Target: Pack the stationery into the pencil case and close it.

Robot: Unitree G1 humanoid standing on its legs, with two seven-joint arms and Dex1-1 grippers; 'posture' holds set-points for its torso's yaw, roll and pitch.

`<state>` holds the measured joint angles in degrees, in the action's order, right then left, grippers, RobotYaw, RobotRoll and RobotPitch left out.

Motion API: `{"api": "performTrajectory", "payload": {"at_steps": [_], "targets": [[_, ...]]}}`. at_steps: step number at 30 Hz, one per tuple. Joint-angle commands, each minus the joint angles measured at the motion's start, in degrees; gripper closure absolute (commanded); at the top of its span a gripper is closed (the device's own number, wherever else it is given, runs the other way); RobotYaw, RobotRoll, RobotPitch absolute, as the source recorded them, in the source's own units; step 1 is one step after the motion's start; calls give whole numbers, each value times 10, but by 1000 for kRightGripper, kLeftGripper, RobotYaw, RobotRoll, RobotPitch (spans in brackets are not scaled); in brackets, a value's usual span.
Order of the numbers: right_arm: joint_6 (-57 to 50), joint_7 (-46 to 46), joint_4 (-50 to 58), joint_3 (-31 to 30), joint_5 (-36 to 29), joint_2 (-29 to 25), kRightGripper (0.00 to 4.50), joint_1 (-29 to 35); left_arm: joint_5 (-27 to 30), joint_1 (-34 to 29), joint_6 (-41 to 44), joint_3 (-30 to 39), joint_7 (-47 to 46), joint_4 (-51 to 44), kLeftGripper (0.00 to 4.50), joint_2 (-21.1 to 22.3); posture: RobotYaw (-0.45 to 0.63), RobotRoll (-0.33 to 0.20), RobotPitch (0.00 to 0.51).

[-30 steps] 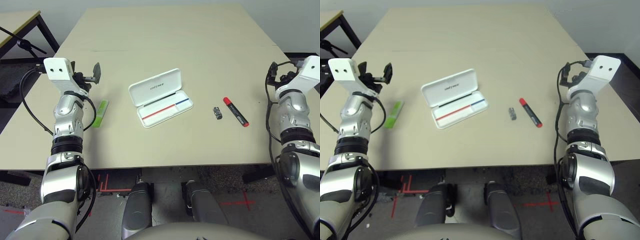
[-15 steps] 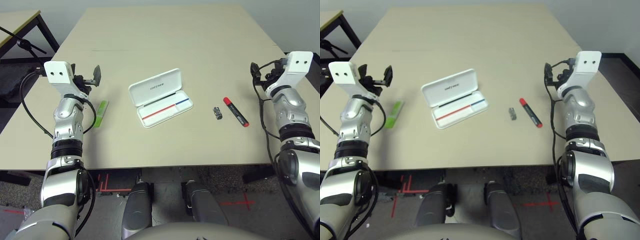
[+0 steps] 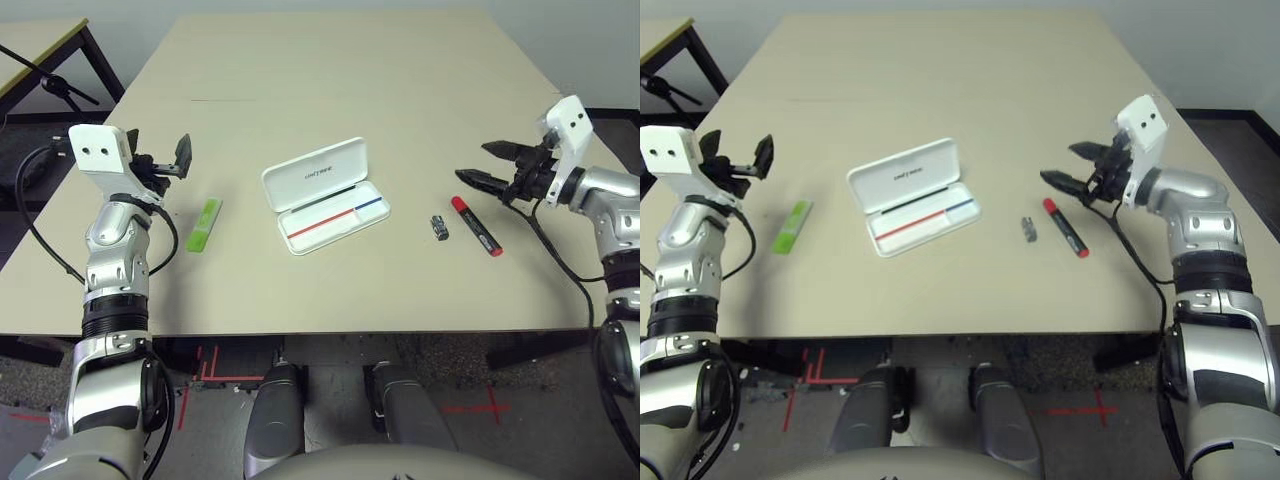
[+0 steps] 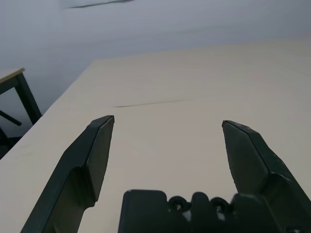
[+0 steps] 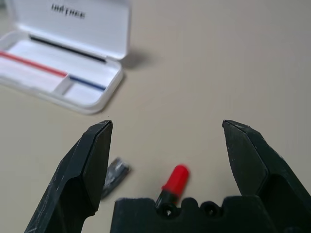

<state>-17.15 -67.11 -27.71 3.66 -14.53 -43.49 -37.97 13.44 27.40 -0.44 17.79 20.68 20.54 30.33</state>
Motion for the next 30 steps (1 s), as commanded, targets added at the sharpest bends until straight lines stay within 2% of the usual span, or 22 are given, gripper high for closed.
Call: {"api": "performTrajectory", "payload": {"at_steps": [1, 10, 17, 23, 27, 30], "targets": [[-30, -25, 34, -16, -6, -10, 0, 20, 15, -25, 48, -14, 38, -63, 17, 17, 26, 0, 124], [-50, -36, 55, -22, -5, -5, 0, 36, 130, -121, 215, -47, 201, -306, 17, 87, 37, 0, 124], [-66, -49, 73, -28, -8, -9, 0, 43, 191, -156, 335, -101, 268, -445, 17, 148, 38, 0, 127], [-69, -48, 78, -30, -7, -8, 0, 46, 175, -145, 380, -172, 298, -480, 17, 182, 32, 0, 130], [-77, -48, 86, -28, -13, -8, 0, 49, 125, -100, 375, -259, 305, -450, 17, 166, 22, 0, 134], [-80, -47, 92, -27, -15, -11, 0, 52, 102, -75, 376, -297, 307, -430, 17, 153, 14, 0, 134]]}}
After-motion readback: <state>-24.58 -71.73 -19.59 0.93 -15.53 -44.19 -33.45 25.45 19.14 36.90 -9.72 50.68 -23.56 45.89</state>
